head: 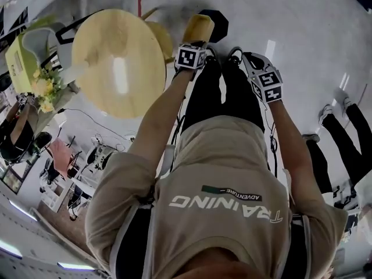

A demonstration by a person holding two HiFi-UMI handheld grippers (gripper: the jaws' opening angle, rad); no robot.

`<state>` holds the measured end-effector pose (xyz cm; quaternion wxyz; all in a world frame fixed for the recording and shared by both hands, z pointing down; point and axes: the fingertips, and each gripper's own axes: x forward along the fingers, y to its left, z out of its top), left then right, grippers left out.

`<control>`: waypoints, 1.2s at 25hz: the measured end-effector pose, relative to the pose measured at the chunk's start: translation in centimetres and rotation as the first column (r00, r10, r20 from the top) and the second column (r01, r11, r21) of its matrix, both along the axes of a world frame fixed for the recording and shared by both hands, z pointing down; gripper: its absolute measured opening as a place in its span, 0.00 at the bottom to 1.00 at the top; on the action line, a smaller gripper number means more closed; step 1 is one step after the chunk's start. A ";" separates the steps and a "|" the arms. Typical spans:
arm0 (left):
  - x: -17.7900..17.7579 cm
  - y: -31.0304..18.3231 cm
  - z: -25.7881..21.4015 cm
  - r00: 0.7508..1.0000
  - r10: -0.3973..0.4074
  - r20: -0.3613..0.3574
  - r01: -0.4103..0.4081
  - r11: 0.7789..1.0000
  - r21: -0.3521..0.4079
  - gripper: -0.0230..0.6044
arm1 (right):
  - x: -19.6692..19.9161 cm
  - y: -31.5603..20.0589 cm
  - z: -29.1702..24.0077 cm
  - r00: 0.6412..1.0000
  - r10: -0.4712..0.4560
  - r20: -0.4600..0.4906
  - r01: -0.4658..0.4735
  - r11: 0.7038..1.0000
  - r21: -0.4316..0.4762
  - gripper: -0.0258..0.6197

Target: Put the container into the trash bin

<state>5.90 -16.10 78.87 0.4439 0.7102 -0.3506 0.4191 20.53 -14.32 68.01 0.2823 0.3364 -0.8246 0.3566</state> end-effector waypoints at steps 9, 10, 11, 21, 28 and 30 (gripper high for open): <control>-18.2 8.8 29.2 0.998 -0.035 0.042 0.042 0.986 -0.160 0.08 | -18.7 3.9 28.8 0.999 -0.042 0.018 0.044 0.988 -0.149 0.04; -18.0 8.9 30.0 0.998 -0.038 0.041 0.044 0.984 -0.171 0.08 | -18.5 3.6 29.5 0.999 -0.042 0.016 0.044 0.987 -0.156 0.04; -17.9 9.0 30.8 0.999 -0.036 0.040 0.043 0.983 -0.181 0.08 | -18.4 3.4 30.4 0.999 -0.042 0.011 0.043 0.986 -0.163 0.04; -16.6 8.5 39.7 0.998 0.050 0.039 -0.039 0.971 -0.234 0.08 | -17.7 5.0 43.0 0.993 -0.098 -0.071 0.074 0.957 -0.279 0.04; -14.8 7.1 43.8 0.992 0.125 0.028 -0.112 0.954 -0.279 0.08 | -16.9 5.9 46.5 0.987 -0.130 -0.092 0.096 0.945 -0.312 0.04; -14.6 6.6 44.2 0.989 0.143 0.035 -0.127 0.950 -0.285 0.08 | -17.1 5.7 46.3 0.991 -0.111 -0.075 0.083 0.949 -0.305 0.04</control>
